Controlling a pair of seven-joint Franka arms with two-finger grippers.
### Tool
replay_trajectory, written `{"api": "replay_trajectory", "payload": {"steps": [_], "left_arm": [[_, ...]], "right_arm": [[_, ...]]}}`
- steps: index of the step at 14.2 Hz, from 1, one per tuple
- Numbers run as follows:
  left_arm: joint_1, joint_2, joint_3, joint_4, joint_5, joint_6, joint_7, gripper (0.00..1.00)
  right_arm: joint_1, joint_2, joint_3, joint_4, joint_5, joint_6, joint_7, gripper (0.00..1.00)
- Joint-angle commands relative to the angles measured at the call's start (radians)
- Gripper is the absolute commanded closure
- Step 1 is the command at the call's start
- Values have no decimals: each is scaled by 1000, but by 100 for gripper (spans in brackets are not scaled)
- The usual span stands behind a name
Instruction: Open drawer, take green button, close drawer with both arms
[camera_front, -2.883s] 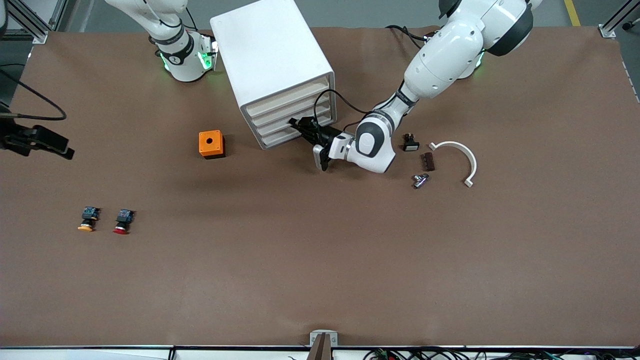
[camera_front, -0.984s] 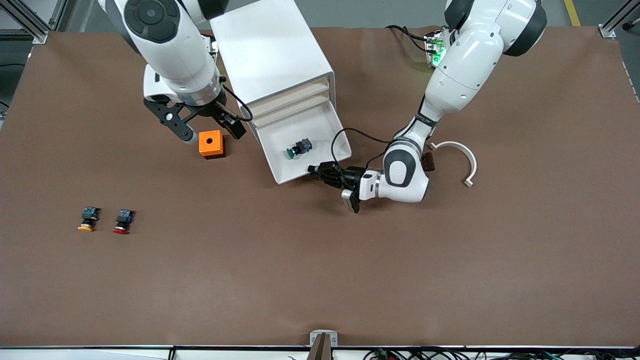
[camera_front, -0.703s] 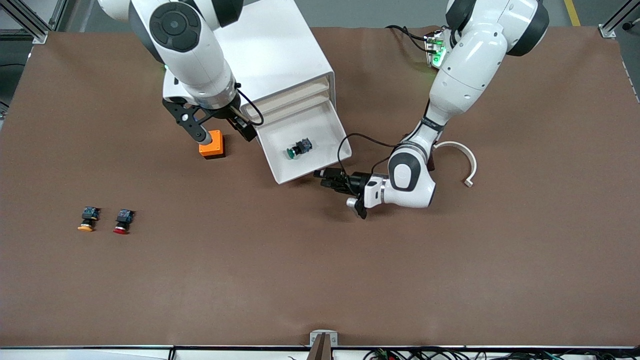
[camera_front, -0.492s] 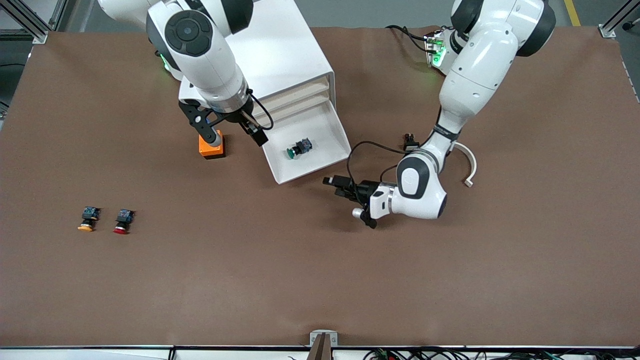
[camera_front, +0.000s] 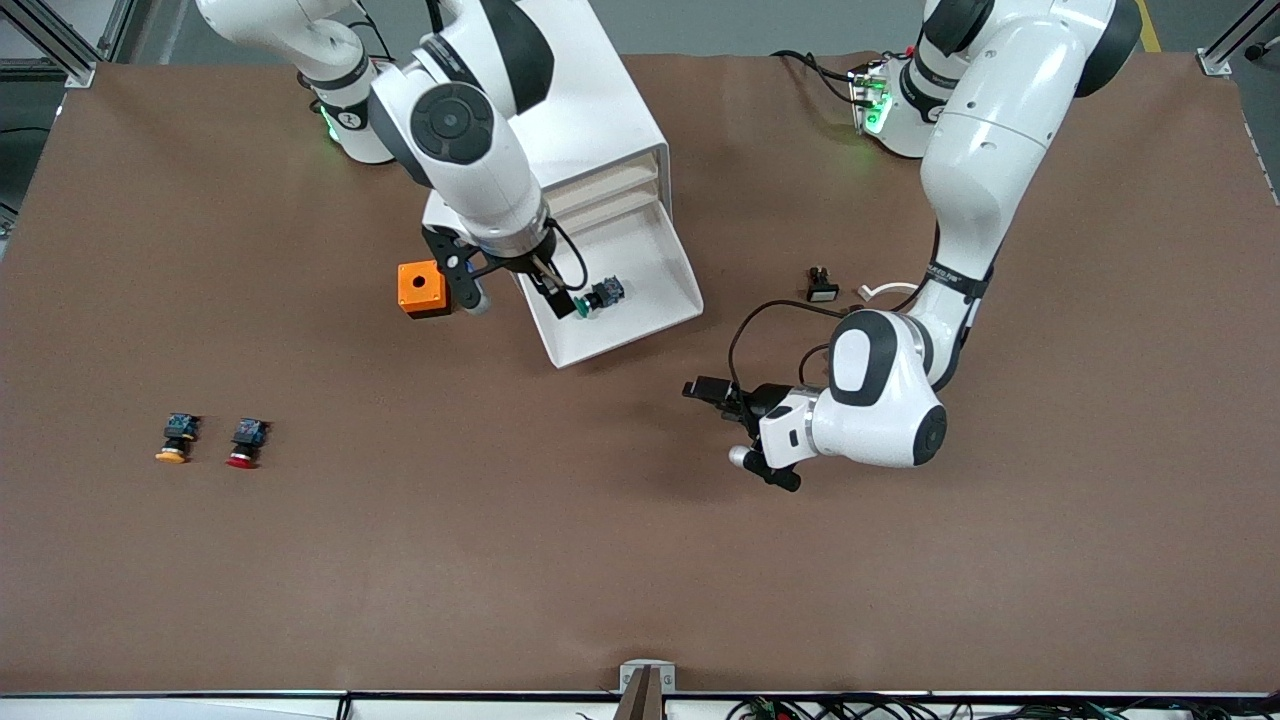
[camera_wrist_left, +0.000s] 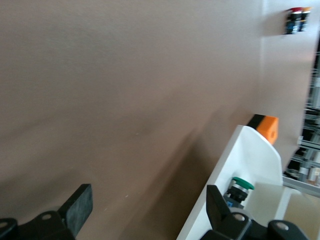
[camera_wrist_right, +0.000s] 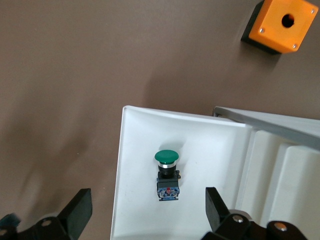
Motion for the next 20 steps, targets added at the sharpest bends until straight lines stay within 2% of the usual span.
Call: {"api": "replay_trajectory", "payload": {"steps": [1,6,9,13,15,16,20], "left_arm": [[0,-15,2,-2,109,-11,-40,0],[0,-43,4,6,301,-11,-74,0],[0,-44,5,18,342,-11,-84,0],[-1,-66,4,32,512,-11,-231,0],[-1,-66,4,52,528,-11,-261,0],[0,-66,5,52,528,-11,-305,0],[-13,-84,33,47,545,-11,-679,0]], "right_arm": [[30,46,-7,3,12,19,30,0],[73,106,-7,1,12,14,32,0],[107,139,-7,-5,12,16,33,0],[116,191,-7,-3,10,52,35,0],[118,202,-7,-3,10,60,37,0],[118,202,-7,-2,10,66,37,0],[118,220,-7,-2,9,83,37,0]]}}
